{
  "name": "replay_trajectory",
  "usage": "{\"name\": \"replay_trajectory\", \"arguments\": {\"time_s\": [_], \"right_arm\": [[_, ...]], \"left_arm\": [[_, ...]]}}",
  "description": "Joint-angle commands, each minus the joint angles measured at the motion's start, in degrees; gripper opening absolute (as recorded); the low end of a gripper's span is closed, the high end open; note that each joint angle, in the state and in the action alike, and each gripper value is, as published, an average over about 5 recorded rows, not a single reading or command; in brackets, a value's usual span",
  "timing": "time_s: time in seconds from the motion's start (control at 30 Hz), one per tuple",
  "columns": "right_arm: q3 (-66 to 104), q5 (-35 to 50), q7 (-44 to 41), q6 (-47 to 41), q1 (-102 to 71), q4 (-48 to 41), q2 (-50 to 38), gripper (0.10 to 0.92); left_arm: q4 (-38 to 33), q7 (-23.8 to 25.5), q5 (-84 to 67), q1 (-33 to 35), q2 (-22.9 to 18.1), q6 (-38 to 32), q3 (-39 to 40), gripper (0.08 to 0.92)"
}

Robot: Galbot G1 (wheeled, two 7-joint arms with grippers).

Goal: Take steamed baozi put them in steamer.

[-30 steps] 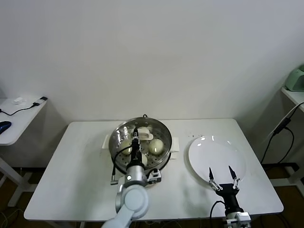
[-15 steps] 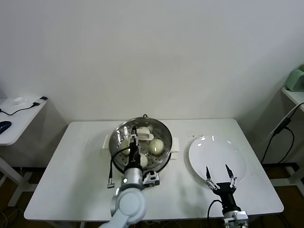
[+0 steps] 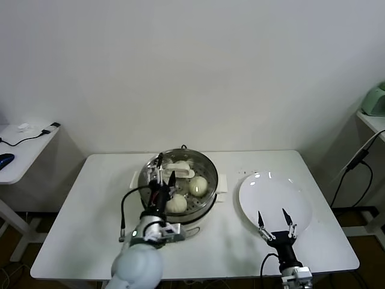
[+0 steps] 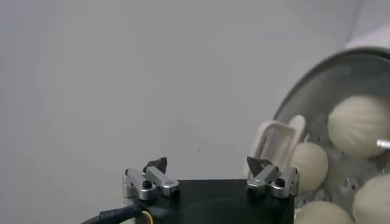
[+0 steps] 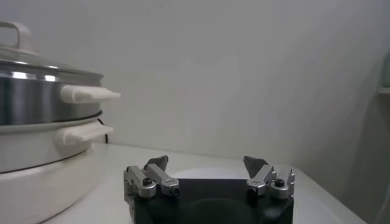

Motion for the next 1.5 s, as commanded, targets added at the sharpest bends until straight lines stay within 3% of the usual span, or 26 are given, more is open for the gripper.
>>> {"name": "replay_trajectory", "arguments": {"time_s": [0.03, 0.13, 0.23, 0.63, 1.5], "right_arm": [[0.31, 1.48, -0.79, 1.68, 0.08, 1.53, -0.6, 0.823], [0.55, 2.42, -0.82, 1.35, -0.07, 2.08, -0.77, 0.823], [0.86, 4.1, -0.8, 1.37, -0.27, 2.32, -0.74, 0.823], [2.09, 6.86, -0.69, 1.81, -0.9, -0.52, -0.43, 0.823], [2.45, 7.57, -0.75, 1.66, -1.25, -1.1, 0.39, 0.823]], "left_arm": [[-5.29, -8.04, -60.55, 6.9, 2.5, -17.15, -29.28, 0.822], [-1.57, -7.17, -75.63, 10.75, 3.62, -20.83, -39.11, 0.822], [3.61, -6.29, -84.51, 14.88, 4.59, -25.47, -43.99, 0.823], [20.48, -2.85, -86.55, 19.42, 4.43, -39.22, -39.49, 0.823], [19.93, -2.13, -80.84, 20.63, 2.9, -41.91, -35.05, 0.823]]}}
